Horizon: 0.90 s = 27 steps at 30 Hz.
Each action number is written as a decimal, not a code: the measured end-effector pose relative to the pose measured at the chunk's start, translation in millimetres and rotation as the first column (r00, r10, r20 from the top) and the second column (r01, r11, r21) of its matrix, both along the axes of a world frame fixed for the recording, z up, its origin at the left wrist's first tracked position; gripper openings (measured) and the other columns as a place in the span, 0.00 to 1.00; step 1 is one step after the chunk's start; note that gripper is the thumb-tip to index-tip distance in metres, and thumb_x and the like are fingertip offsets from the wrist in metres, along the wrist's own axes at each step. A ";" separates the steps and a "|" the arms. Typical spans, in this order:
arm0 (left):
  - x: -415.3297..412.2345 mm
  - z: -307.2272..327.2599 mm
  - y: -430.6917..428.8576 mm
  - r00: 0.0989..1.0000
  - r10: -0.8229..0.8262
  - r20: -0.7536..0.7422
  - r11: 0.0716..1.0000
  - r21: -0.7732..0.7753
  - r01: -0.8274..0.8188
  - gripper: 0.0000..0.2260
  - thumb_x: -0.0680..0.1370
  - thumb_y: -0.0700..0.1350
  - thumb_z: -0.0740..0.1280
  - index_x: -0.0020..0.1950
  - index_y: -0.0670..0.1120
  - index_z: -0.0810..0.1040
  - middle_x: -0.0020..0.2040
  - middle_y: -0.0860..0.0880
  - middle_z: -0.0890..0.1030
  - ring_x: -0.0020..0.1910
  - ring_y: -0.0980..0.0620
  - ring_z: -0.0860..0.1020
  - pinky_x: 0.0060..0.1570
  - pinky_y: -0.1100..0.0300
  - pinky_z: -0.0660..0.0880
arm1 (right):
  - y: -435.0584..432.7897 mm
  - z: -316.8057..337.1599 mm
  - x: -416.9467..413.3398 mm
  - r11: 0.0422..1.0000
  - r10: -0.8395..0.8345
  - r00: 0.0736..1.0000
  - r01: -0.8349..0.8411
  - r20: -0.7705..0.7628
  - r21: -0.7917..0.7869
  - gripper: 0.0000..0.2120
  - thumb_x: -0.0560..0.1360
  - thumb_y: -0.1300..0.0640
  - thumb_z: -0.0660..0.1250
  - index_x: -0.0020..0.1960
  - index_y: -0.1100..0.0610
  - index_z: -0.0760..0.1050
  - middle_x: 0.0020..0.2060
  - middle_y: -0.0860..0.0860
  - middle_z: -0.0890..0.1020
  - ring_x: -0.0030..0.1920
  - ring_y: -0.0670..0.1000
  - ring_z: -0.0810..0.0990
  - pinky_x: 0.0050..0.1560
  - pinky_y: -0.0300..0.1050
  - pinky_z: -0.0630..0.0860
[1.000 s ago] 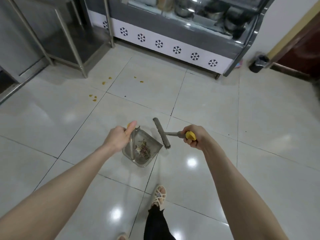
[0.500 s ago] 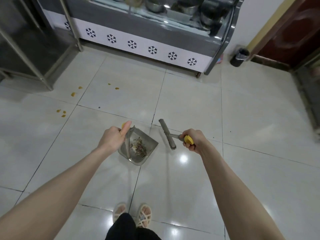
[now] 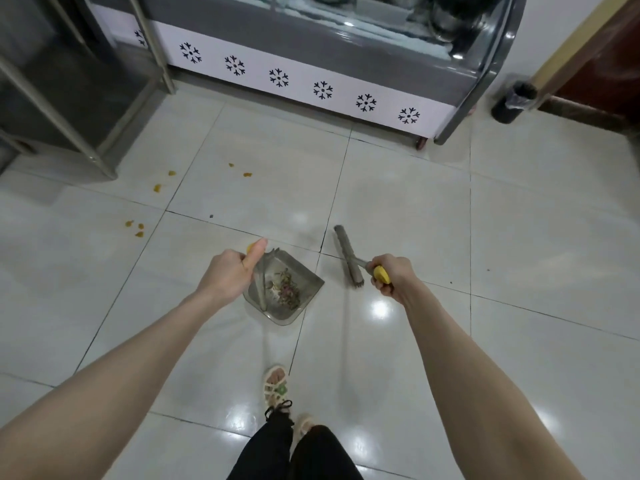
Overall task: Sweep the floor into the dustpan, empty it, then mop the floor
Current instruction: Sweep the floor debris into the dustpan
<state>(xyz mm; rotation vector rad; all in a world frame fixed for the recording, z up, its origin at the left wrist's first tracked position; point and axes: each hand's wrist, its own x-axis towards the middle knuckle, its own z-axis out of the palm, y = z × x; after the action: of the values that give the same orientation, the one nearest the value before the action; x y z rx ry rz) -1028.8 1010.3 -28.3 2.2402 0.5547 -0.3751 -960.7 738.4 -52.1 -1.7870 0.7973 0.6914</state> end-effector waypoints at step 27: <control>-32.2 12.7 90.9 0.972 0.208 -0.105 0.973 -0.080 -0.217 0.30 0.78 0.64 0.54 0.30 0.41 0.72 0.17 0.53 0.68 0.19 0.51 0.67 0.22 0.63 0.65 | 110.1 -5.3 56.4 0.915 0.404 0.913 -0.404 -0.055 0.005 0.04 0.67 0.67 0.64 0.42 0.63 0.72 0.27 0.55 0.69 0.19 0.50 0.64 0.21 0.33 0.57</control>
<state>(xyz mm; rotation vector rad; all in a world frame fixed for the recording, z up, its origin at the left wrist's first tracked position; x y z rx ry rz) -1061.1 1101.1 -15.6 2.0593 0.8055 -0.3912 -904.3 848.5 -57.5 -1.9683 0.4630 1.0118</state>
